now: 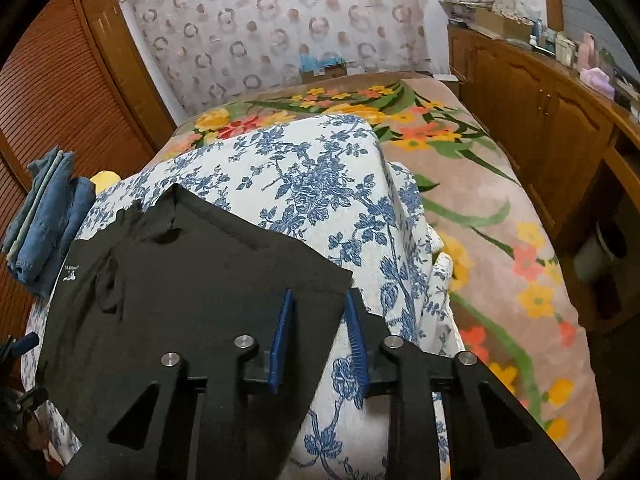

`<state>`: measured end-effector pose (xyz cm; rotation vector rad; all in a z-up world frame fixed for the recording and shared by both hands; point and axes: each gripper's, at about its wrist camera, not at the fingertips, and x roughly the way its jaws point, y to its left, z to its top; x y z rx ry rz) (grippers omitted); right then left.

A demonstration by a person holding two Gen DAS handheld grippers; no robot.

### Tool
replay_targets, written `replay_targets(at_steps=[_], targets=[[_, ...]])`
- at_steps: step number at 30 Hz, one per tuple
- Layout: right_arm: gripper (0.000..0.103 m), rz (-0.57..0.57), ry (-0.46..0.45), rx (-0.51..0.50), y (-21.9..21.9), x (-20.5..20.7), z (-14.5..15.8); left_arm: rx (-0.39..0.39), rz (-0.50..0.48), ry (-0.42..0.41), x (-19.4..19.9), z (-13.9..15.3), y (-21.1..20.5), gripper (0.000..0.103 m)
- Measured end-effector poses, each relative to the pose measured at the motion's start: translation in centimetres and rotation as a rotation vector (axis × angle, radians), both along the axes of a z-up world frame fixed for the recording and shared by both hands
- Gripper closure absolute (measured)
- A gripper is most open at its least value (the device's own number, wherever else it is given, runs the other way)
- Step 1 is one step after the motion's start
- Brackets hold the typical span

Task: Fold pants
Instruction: 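Reach the right tool to the black garment's hem and close on it, then close the left tool on the garment hem while the right tool holds its hem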

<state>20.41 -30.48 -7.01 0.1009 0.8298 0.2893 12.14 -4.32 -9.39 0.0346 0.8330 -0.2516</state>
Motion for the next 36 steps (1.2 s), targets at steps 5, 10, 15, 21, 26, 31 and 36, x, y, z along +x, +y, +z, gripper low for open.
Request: replay_targets(at_steps=[5, 10, 15, 21, 26, 31, 36], targets=[[0.101, 0.022, -0.013, 0.010, -0.4, -0.1, 0.4, 0.006, 0.001, 0.018, 0.2, -0.5, 0.1, 0.000], [0.101, -0.061, -0.072, -0.017, -2.1, -0.5, 1.1, -0.014, 0.018, 0.027, 0.4, -0.8, 0.7, 0.000], [0.101, -0.061, -0.066, -0.051, -1.9, -1.4, 1.0, -0.006, 0.032, 0.020, 0.3, -0.6, 1.1, 0.000], [0.091, -0.051, -0.142, -0.107, 0.2, -3.1, 2.1, 0.017, 0.084, -0.044, -0.5, -0.1, 2.0, 0.000], [0.078, -0.015, -0.226, -0.073, 1.3, -6.5, 2.7, 0.017, 0.099, -0.060, -1.6, 0.8, 3.5, 0.000], [0.065, 0.062, -0.254, -0.026, 2.8, -10.6, 2.6, 0.039, 0.126, -0.050, -2.8, 1.0, 5.6, 0.000], [0.053, 0.126, -0.260, -0.008, 4.7, -13.7, 2.2, 0.021, 0.148, -0.046, -4.2, 0.5, 7.9, 0.000]])
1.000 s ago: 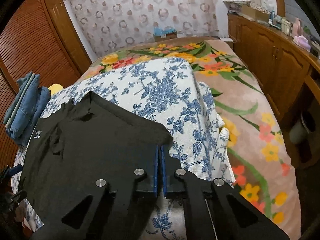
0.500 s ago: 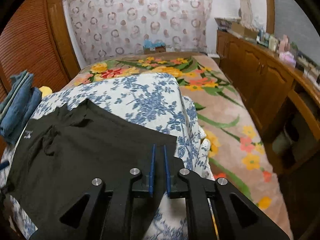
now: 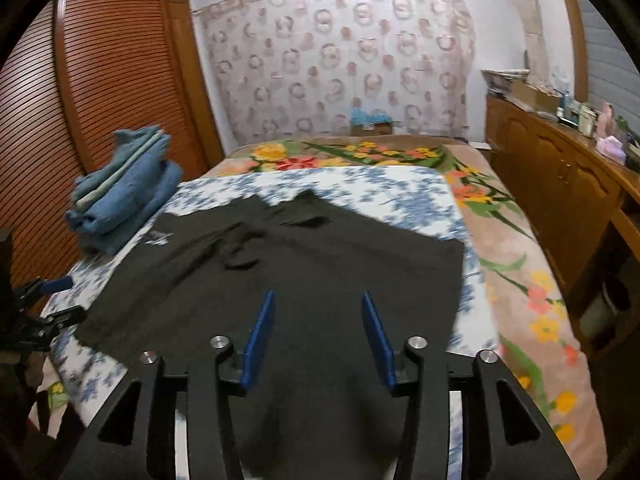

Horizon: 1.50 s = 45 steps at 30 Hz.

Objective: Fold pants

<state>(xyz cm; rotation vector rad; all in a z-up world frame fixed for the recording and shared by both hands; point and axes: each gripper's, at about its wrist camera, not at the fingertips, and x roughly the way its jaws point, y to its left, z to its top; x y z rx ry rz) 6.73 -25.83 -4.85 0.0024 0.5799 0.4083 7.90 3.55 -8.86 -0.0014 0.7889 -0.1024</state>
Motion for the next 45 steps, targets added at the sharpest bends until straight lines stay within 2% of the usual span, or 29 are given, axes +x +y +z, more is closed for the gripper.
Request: replay_targets(at_steps=[4, 7, 8, 9, 11, 14, 25, 31, 33, 36, 45], targets=[[0.046, 0.035, -0.001, 0.002, 1.1, -1.4, -0.5, -0.027, 0.005, 0.006, -0.7, -0.4, 1.0, 0.001], [0.044, 0.057, 0.005, -0.001, 1.2, -1.8, -1.2, -0.051, 0.002, 0.008, -1.5, -0.8, 1.5, 0.009], [0.042, 0.065, 0.008, -0.005, 1.2, -1.9, -1.4, -0.056, 0.002, 0.011, -1.7, -0.9, 1.6, 0.015], [0.042, 0.066, 0.011, -0.014, 1.3, -1.8, -1.6, -0.063, 0.000, 0.019, -1.8, -1.1, 1.6, 0.025], [0.041, 0.066, 0.012, -0.029, 1.1, -2.3, -1.5, -0.076, -0.005, 0.035, -1.9, -1.4, 1.7, 0.037], [0.041, 0.077, 0.026, -0.033, 1.3, -2.2, -1.7, -0.091, -0.006, 0.042, -2.1, -1.6, 2.0, 0.050], [0.041, 0.088, 0.032, -0.034, 2.4, -3.5, -1.2, -0.040, -0.014, 0.074, -3.1, -2.7, 1.3, 0.055], [0.038, 0.116, 0.034, -0.061, 4.2, -3.6, -2.1, -0.044, -0.046, 0.070, -2.9, -2.5, 0.6, 0.077], [0.036, 0.117, 0.040, -0.068, 4.6, -3.6, -2.5, -0.041, -0.049, 0.067, -2.8, -2.4, 0.5, 0.088], [0.033, 0.118, 0.055, -0.070, 4.9, -3.4, -2.9, -0.049, -0.053, 0.055, -2.6, -2.0, 0.4, 0.093], [0.033, 0.119, 0.082, -0.046, 4.3, -3.1, -3.3, -0.028, -0.124, -0.015, -1.8, 0.7, -2.1, 0.098]])
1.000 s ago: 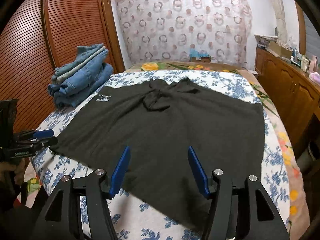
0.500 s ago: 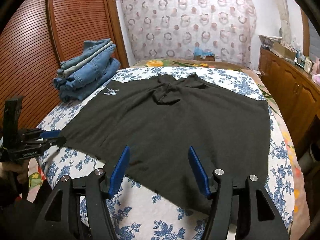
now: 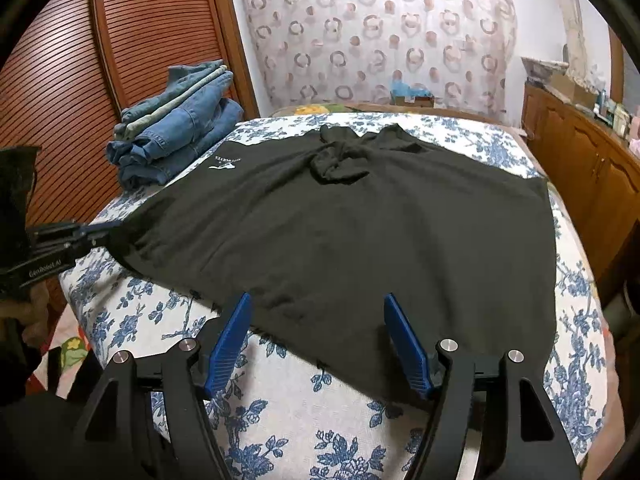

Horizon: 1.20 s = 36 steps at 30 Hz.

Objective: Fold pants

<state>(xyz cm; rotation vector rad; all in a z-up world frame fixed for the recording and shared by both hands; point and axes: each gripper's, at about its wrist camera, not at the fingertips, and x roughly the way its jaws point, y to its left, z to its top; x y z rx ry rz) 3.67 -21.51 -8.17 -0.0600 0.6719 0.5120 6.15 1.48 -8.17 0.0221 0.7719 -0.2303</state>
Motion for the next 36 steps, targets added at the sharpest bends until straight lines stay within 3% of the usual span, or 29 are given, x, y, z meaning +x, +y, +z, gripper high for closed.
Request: replay_targets(at_steps=[9, 29, 36], targets=[[0.033, -0.039, -0.012, 0.012, -1.9, -0.6, 0.2, 0.016, -0.127, -0.053, 1.9, 2.7, -4.8, 0.099], [0.033, -0.189, -0.081, 0.046, -7.5, -4.0, 1.4, -0.036, -0.401, -0.102, 4.8, 7.7, -17.8, 0.099], [0.033, -0.229, -0.075, 0.056, -7.7, -4.3, 1.1, -0.020, -0.379, -0.115, 5.1, 8.3, -19.3, 0.097]])
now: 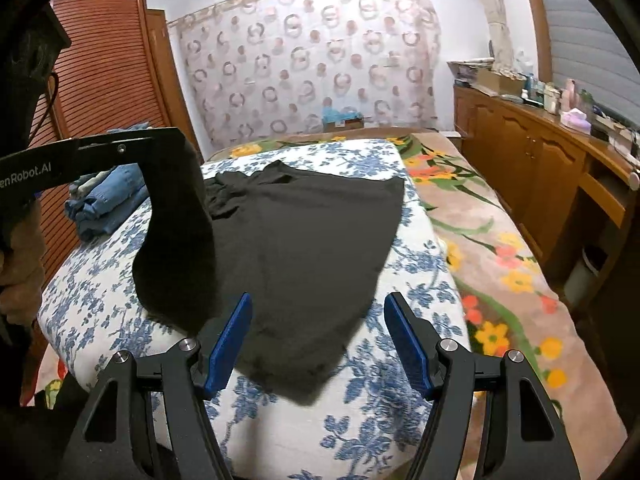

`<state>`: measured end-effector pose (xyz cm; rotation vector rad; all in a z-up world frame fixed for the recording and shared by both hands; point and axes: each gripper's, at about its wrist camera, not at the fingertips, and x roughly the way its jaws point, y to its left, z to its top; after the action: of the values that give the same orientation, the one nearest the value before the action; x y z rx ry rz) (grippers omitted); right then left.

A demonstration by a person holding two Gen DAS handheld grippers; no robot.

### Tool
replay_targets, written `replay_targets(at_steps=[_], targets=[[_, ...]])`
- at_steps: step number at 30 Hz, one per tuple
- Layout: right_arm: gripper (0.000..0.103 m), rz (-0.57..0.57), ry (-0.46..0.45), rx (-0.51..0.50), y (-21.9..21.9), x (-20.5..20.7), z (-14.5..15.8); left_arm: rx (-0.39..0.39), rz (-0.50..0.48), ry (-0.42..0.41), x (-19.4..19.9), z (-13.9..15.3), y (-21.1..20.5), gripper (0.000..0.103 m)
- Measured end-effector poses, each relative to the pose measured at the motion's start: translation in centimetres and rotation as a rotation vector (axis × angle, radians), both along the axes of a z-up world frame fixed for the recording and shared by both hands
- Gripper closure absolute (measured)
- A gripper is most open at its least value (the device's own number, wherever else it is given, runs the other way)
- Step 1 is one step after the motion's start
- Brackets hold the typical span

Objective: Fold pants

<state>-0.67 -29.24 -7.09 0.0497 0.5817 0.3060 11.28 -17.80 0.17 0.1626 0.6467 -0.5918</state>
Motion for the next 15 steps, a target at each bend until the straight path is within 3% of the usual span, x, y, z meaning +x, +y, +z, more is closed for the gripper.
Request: replay_targets(at_steps=[4, 6, 9, 12, 15], targets=[[0.033, -0.017, 0.004, 0.001, 0.4, 0.0, 0.0, 0.004, 0.020, 0.016, 0.5, -0.4, 0.4, 0.079], [0.033, -0.018, 0.008, 0.005, 0.5, 0.3, 0.2, 0.005, 0.030, 0.021, 0.7, -0.8, 0.9, 0.062], [0.033, -0.018, 0.014, 0.003, 1.3, 0.8, 0.2, -0.023, 0.048, 0.028, 1.1, -1.3, 2.1, 0.046], [0.033, -0.014, 0.015, 0.001, 1.7, 1.6, 0.6, -0.033, 0.067, 0.038, 1.6, -1.8, 3.4, 0.037], [0.033, -0.006, 0.016, -0.003, 2.0, 2.3, 0.7, -0.018, 0.096, 0.032, 2.1, -2.5, 4.7, 0.037]])
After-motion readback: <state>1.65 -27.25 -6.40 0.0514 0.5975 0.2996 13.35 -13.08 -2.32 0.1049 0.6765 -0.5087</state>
